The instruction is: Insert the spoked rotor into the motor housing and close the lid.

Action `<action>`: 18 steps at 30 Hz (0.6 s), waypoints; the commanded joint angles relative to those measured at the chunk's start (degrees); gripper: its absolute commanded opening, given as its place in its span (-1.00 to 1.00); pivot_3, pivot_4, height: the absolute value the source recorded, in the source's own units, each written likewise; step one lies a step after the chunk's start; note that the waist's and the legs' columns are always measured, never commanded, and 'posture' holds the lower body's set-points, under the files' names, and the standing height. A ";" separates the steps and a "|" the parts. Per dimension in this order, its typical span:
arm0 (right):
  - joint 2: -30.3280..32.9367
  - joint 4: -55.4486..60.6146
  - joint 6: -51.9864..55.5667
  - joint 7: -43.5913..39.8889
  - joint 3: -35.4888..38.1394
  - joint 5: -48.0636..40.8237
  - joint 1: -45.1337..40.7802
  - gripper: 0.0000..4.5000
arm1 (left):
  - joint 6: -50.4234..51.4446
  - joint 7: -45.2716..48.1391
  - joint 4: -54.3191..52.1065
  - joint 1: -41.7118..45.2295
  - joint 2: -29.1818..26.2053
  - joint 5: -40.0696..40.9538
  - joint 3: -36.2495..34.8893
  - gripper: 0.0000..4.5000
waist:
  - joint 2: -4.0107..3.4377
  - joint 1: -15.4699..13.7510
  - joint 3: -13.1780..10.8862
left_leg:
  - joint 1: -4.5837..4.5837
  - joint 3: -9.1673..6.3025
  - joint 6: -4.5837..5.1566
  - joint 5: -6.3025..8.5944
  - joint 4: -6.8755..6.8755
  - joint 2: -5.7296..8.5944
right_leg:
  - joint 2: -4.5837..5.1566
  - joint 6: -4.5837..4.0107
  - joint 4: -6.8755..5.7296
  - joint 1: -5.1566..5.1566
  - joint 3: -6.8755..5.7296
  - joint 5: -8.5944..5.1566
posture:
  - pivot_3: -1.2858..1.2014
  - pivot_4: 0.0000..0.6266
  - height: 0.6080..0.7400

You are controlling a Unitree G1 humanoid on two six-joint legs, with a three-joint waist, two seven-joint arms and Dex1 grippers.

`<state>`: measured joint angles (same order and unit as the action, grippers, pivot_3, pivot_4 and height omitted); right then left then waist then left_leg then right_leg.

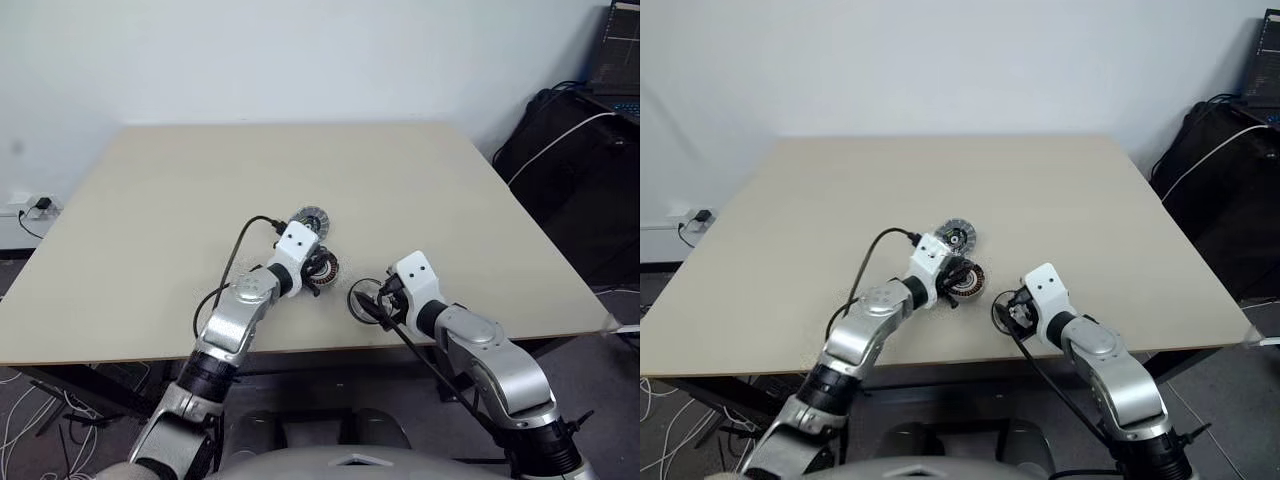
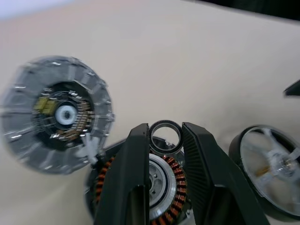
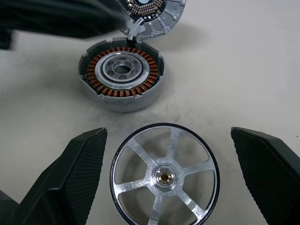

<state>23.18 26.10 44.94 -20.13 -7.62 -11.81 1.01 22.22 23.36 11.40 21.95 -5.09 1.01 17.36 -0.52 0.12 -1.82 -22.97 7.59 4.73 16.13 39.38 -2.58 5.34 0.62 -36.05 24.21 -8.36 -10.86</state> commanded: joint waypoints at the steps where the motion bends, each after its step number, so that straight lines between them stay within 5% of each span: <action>1: -0.53 3.03 -1.35 1.11 2.02 0.27 0.06 1.00 | -4.38 -1.44 7.32 4.41 1.98 -1.69 -0.12 -0.70 | 0.00 0.00 0.00 | 0.00 0.00 0.01 0.00 0.01 0.00 | 0.01 0.00 0.00 0.01 0.00 0.00 | 0.03 -1.00 1.00; 17: -1.02 4.08 -1.61 2.36 2.89 0.21 1.68 1.00 | -6.48 -3.60 20.08 6.40 3.69 -3.53 -2.27 -0.70 | 0.03 0.43 -0.01 | -0.25 -0.04 0.10 0.05 0.14 0.02 | 0.07 0.05 0.01 0.18 0.00 0.03 | 0.03 -1.00 1.00; 18: -1.01 3.98 -1.59 2.29 2.83 0.21 1.51 1.00 | -6.20 -3.38 20.16 6.21 3.73 -3.20 -2.50 -0.54 | 0.03 0.43 -0.01 | -0.26 -0.04 0.11 0.05 0.15 0.02 | 0.07 0.05 0.01 0.18 0.00 0.03 | 0.03 -1.00 1.00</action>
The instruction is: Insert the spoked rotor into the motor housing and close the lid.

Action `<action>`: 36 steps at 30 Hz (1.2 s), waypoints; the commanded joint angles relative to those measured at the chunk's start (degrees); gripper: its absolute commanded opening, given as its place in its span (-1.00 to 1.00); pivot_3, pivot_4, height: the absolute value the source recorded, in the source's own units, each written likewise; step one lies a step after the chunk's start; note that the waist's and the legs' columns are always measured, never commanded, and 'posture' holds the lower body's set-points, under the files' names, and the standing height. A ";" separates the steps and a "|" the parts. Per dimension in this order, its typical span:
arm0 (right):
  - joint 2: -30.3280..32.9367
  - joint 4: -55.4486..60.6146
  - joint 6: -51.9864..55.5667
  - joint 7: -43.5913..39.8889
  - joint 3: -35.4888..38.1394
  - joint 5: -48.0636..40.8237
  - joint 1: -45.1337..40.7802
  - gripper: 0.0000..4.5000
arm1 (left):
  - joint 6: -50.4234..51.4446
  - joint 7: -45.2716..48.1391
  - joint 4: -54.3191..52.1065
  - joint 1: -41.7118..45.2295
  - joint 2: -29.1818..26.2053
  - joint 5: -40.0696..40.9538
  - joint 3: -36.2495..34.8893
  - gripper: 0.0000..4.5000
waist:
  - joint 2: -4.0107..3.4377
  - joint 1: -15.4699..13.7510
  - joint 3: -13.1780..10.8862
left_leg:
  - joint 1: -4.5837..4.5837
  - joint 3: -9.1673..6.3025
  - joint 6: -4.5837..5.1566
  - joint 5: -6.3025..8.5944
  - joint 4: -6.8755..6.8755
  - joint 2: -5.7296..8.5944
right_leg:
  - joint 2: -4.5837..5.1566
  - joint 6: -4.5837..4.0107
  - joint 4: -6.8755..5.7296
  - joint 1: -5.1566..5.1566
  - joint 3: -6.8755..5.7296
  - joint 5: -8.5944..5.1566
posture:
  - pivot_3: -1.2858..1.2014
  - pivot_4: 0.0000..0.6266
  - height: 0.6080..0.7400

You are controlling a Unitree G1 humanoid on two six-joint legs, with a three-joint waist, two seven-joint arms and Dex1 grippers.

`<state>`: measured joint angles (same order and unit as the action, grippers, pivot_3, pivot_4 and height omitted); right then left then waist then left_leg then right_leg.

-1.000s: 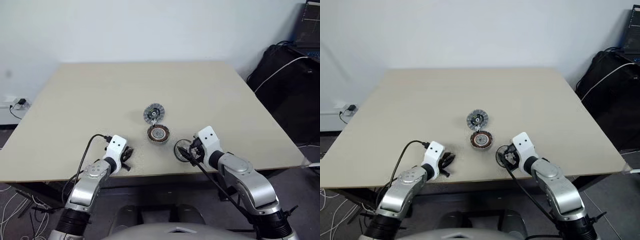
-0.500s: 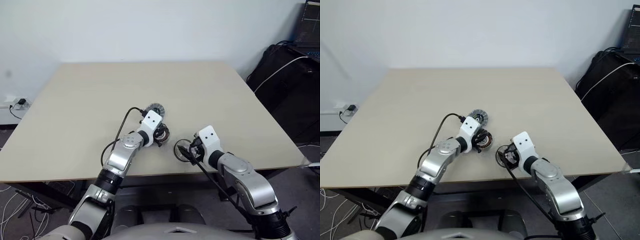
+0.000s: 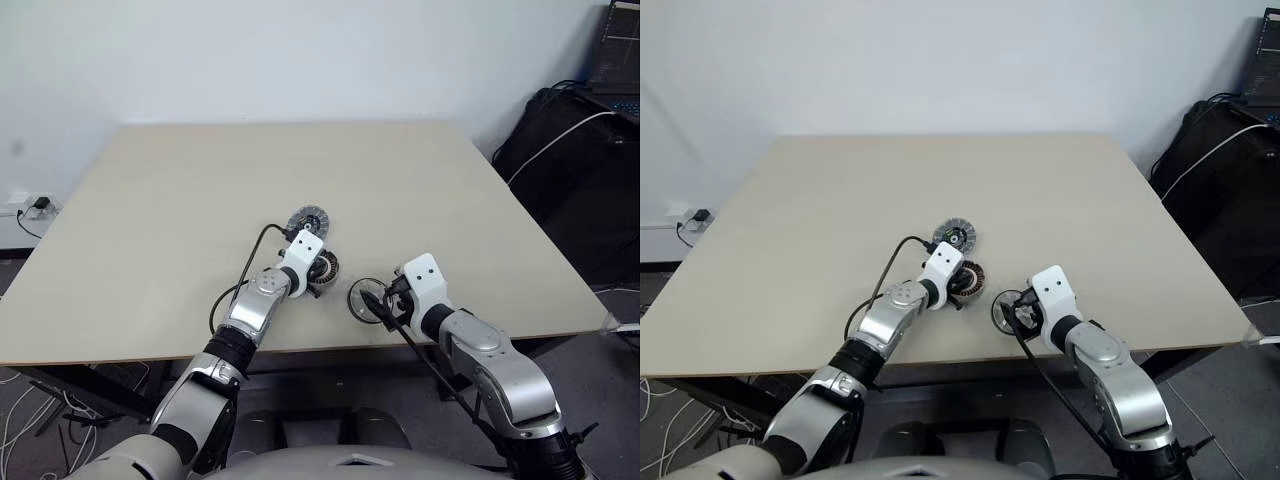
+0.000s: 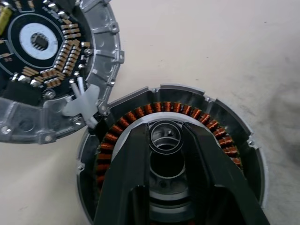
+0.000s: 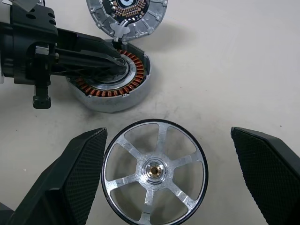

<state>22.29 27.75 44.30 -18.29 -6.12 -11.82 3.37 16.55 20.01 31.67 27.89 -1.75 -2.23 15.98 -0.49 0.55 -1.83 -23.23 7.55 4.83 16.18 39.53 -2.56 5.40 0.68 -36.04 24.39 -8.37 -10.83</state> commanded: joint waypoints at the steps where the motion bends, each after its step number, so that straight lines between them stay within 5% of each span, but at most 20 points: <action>1: -0.10 2.20 -0.94 0.36 1.26 0.20 -1.05 1.00 | -0.32 0.16 -0.20 0.07 0.44 0.32 -1.31 -0.37 | 0.00 0.01 0.00 | 0.00 0.00 0.00 0.00 0.00 0.00 | 0.00 0.00 0.00 0.00 0.00 0.00 | 0.03 -1.00 1.00; 6: 0.10 1.81 -0.97 -0.04 1.16 0.16 -1.56 1.00 | -1.01 0.91 -3.74 -1.10 1.35 1.95 -2.90 0.35 | 0.00 -0.03 0.02 | 0.00 -0.02 0.00 0.00 0.02 0.00 | 0.00 0.00 -0.01 0.00 -0.02 0.00 | 0.03 -1.00 1.00; 8: 0.23 1.74 -0.99 -0.23 1.12 0.14 -1.69 1.00 | -1.27 2.06 -7.11 -1.99 1.66 3.40 -3.65 0.35 | 0.01 -0.01 0.01 | 0.00 -0.03 0.00 0.00 0.03 0.01 | 0.02 0.00 -0.01 0.00 -0.02 0.00 | 0.03 -1.00 1.00; 13: 0.34 1.78 -0.86 -0.77 1.05 -0.18 -2.19 1.00 | 0.35 2.54 -17.17 -5.16 1.05 5.00 -4.59 -0.25 | 0.00 0.02 0.02 | -0.24 -0.05 0.00 0.00 0.13 0.00 | 0.01 0.01 -0.04 0.13 -0.03 0.03 | 0.03 -1.00 1.00; 18: -0.19 0.73 0.36 -0.34 -0.14 0.26 -4.20 0.44 | 2.54 2.55 -29.77 -11.87 -0.97 6.34 -5.32 -0.98 | -0.06 0.14 0.06 | -0.22 -0.04 -0.01 -0.01 0.15 -0.01 | -0.01 0.01 -0.08 0.13 -0.01 0.02 | 0.03 -1.00 1.00; 28: -4.40 -15.20 4.70 1.28 -9.27 6.17 -20.87 -1.00 | -7.26 2.60 -44.47 -33.06 -8.84 4.96 -5.59 -1.00 | -0.15 0.35 0.05 | 0.05 -0.02 -0.32 0.11 0.27 -0.05 | 0.02 -0.06 -0.35 0.22 -0.01 -0.02 | 0.03 -1.00 1.00; 36: -8.21 -32.90 1.36 -1.97 -15.67 10.48 -33.30 -1.00 | -13.87 1.85 -48.53 -46.01 -10.14 4.60 -3.53 -1.00 | -0.26 0.05 0.00 | 0.14 0.06 -0.28 0.15 0.26 -0.03 | 0.14 -0.07 -0.35 0.19 0.01 -0.02 | 0.03 -1.00 1.00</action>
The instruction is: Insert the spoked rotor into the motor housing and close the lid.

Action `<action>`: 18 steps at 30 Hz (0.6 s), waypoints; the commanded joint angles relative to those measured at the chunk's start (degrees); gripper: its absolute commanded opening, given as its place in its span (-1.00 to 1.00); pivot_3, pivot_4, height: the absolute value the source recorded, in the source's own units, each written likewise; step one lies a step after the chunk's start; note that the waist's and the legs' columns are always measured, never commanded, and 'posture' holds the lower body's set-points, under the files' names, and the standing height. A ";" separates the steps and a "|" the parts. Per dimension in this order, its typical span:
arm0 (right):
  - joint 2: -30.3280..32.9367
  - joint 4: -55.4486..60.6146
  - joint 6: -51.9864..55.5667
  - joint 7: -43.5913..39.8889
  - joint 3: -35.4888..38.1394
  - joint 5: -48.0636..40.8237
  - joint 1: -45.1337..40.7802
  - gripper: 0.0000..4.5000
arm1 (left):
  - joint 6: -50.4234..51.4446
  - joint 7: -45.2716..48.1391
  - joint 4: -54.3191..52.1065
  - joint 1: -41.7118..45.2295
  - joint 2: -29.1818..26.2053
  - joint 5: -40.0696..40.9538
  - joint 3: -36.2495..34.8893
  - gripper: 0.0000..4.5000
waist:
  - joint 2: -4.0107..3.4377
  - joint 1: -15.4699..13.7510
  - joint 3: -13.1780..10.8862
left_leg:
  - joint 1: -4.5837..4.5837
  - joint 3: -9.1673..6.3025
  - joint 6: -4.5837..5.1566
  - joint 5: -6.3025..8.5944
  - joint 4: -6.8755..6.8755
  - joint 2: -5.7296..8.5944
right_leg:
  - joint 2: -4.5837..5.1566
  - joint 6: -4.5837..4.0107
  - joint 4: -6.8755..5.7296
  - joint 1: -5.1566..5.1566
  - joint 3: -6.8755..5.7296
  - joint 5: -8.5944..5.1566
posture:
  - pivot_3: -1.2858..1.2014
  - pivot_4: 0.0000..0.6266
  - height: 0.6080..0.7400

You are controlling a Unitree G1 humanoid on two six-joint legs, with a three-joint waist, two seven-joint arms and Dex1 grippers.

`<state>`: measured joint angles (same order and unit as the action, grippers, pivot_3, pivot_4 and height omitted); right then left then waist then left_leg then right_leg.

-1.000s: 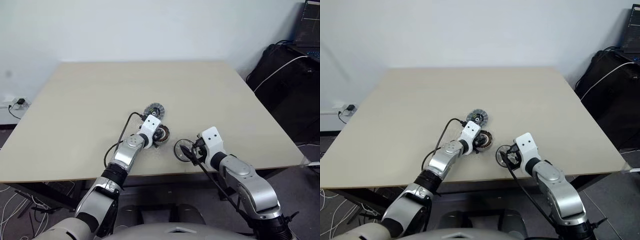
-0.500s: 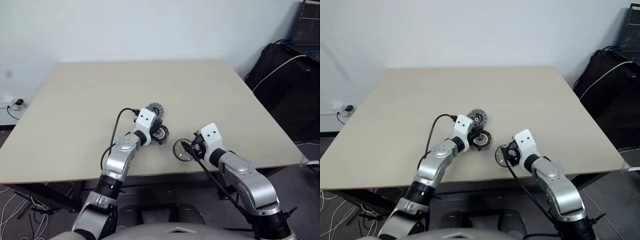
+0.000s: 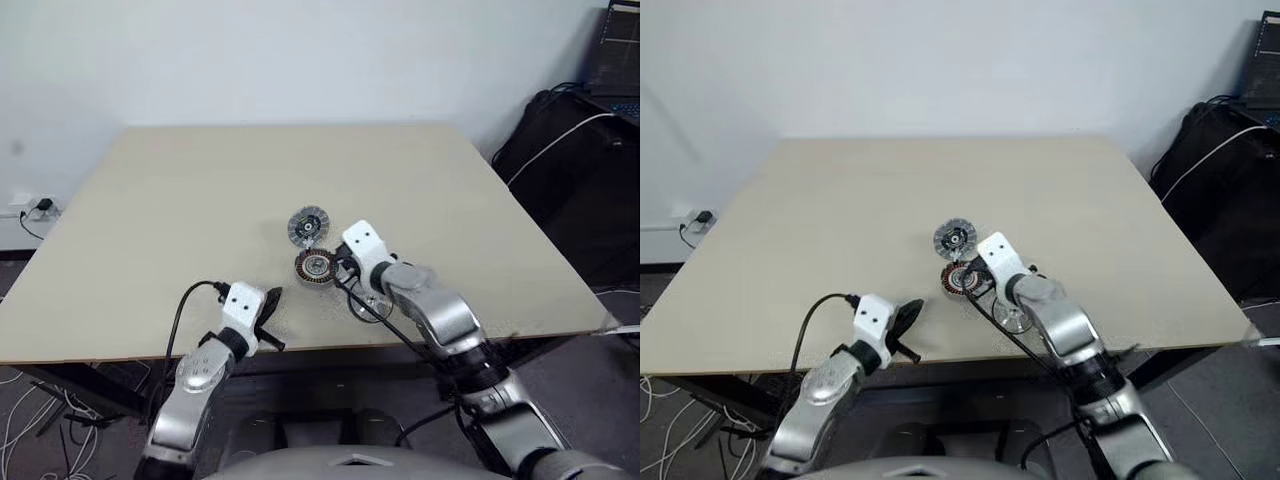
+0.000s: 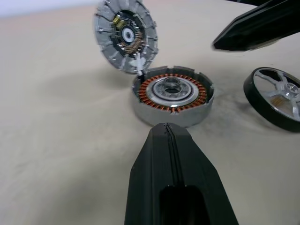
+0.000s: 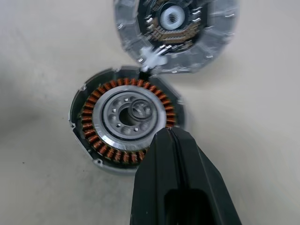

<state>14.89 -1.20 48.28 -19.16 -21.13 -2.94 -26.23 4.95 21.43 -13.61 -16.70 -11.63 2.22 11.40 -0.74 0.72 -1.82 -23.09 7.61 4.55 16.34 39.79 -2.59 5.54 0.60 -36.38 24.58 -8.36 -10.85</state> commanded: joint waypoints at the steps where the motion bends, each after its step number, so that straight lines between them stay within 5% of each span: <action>1: -1.25 -6.72 -3.54 -1.76 -1.29 2.18 -5.31 -1.00 | -2.42 0.20 -3.63 -2.71 0.03 0.65 1.11 -1.00 | -0.03 -0.02 -0.01 | 0.00 0.00 0.01 0.01 0.00 0.01 | 0.00 0.00 0.01 0.00 -0.01 0.00 | 0.03 -1.00 1.00; 18: -7.28 -27.95 -13.80 -6.28 -2.18 7.79 -15.45 -1.00 | -0.27 -1.99 -5.99 -3.60 2.95 2.76 1.23 -1.00 | -0.18 0.53 -0.10 | 0.02 0.10 -0.05 -0.03 0.00 -0.04 | -0.01 -0.09 -0.30 0.10 0.01 -0.06 | 0.03 -1.00 1.00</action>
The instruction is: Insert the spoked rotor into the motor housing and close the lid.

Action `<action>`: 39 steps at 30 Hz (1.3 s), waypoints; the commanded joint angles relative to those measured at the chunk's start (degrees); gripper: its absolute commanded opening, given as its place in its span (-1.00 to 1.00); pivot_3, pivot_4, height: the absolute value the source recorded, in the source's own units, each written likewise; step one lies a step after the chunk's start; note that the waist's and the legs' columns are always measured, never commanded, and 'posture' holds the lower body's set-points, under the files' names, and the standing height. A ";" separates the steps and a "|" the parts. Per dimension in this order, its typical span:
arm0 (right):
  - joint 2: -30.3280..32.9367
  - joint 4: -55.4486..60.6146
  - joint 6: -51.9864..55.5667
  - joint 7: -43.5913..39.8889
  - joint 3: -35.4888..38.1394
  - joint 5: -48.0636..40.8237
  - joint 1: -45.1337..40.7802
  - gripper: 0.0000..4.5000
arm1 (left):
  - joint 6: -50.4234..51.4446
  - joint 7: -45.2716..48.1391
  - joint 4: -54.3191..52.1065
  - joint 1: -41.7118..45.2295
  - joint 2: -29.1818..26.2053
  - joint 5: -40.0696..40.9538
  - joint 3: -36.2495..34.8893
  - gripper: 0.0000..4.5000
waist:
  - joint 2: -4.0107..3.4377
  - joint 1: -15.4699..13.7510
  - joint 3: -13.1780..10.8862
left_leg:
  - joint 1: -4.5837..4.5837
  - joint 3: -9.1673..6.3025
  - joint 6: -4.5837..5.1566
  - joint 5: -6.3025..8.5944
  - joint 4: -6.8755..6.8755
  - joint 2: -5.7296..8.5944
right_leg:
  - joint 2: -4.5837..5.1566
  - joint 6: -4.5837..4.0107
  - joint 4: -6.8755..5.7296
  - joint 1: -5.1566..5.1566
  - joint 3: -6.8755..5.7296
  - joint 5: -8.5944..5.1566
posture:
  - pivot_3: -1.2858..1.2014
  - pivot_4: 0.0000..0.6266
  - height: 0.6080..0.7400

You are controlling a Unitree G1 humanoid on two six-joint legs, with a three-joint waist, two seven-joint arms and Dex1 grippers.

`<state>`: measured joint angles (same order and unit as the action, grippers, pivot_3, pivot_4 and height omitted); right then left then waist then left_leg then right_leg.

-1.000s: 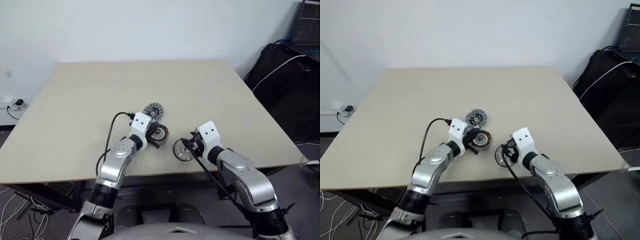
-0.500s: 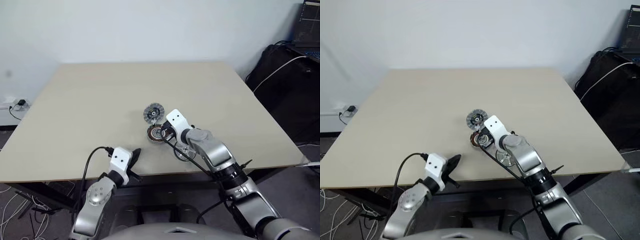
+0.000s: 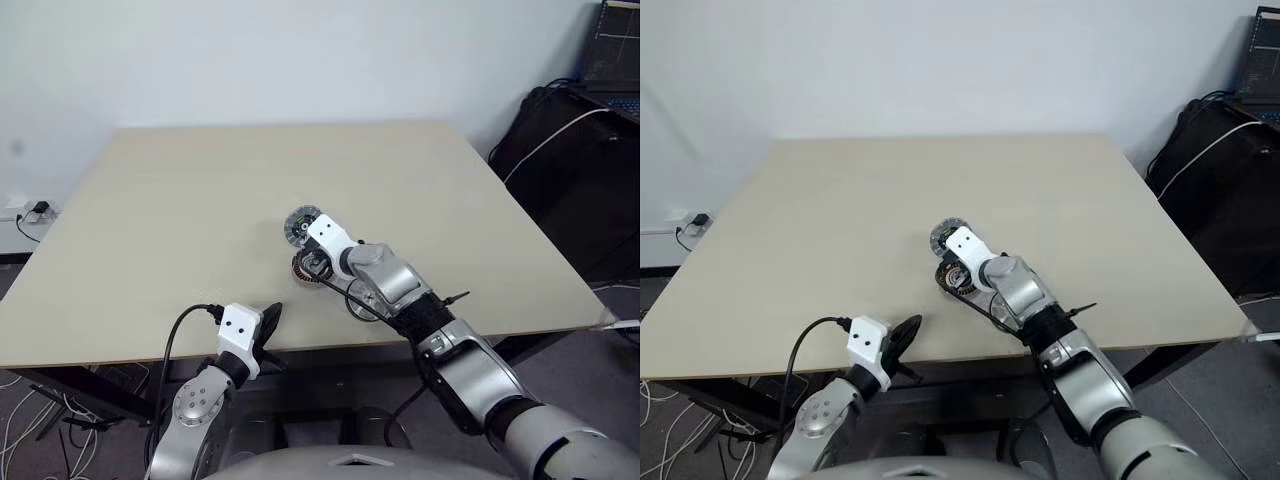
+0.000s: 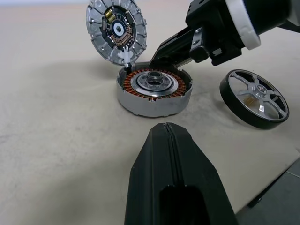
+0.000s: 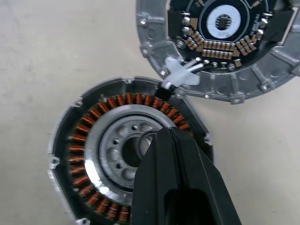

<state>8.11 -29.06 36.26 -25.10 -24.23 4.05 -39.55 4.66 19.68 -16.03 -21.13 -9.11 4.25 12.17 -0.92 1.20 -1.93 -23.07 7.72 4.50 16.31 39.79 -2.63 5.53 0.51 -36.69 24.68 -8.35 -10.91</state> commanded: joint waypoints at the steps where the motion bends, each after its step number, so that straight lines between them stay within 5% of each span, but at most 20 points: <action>1: -0.54 -0.48 -2.01 -0.44 0.97 1.03 -2.24 -1.00 | 0.11 -0.31 -3.74 0.94 0.47 0.79 0.51 -1.00 | -0.01 0.08 0.00 | 0.00 0.00 -0.01 0.00 0.00 0.00 | 0.00 -0.01 -0.02 0.02 0.00 -0.01 | 0.03 -1.00 1.00; 39: -0.29 2.44 -2.82 -5.02 1.04 3.93 0.68 -1.00 | -0.39 -0.49 -1.57 2.22 0.22 1.27 0.61 -1.00 | -0.12 0.23 -0.10 | 0.01 0.00 -0.06 -0.01 -0.13 -0.03 | 0.04 -0.14 -0.05 0.11 -0.02 -0.10 | 0.03 -1.00 1.00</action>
<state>8.06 -27.66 34.31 -30.27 -24.24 7.74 -38.05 4.60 19.16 -15.81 -19.59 -9.12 5.18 12.39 -1.04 1.44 -2.03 -23.06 7.72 4.44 16.30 39.66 -2.66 5.56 0.37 -36.74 24.80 -8.37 -11.01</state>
